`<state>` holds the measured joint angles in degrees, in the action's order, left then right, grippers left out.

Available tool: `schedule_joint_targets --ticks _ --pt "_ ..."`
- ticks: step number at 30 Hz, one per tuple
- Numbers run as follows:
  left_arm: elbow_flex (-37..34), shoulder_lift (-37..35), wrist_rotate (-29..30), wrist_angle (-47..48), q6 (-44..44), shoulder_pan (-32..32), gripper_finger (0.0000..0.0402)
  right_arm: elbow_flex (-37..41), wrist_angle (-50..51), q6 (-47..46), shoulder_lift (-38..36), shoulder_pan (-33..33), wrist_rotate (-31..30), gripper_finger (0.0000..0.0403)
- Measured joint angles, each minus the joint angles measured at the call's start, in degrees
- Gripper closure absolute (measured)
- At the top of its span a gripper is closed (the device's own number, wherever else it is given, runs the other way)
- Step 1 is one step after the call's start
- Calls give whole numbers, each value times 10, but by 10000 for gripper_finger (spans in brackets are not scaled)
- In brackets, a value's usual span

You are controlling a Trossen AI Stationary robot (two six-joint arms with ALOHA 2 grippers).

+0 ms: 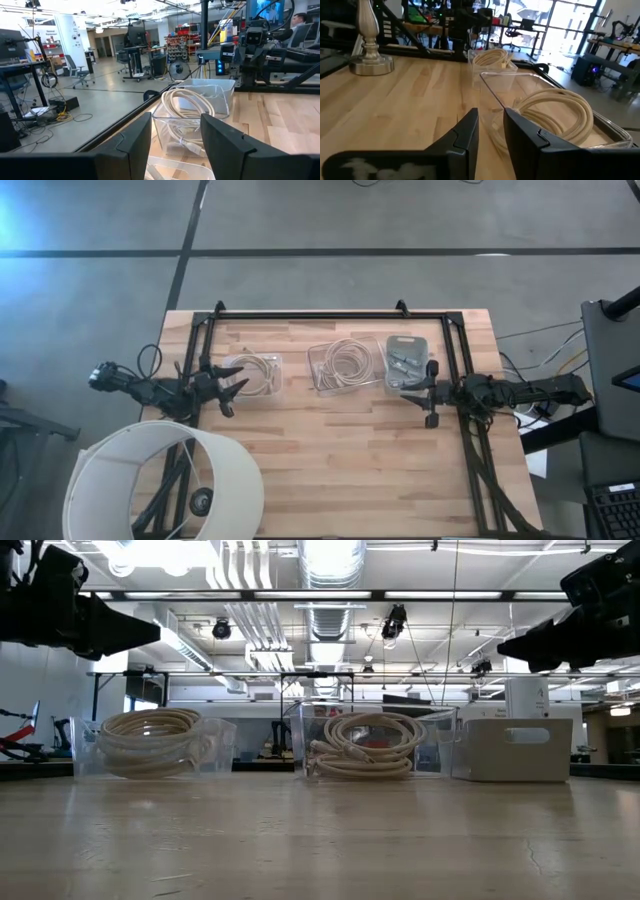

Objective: Pick & Place USB Port
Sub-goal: Return to Home Position

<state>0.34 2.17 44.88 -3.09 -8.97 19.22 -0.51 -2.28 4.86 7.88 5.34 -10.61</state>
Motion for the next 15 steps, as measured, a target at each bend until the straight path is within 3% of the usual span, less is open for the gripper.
schedule_joint_targets --ticks 15 --pt "0 0 0 0 0 0 227 0 0 15 -60 0 0 328"
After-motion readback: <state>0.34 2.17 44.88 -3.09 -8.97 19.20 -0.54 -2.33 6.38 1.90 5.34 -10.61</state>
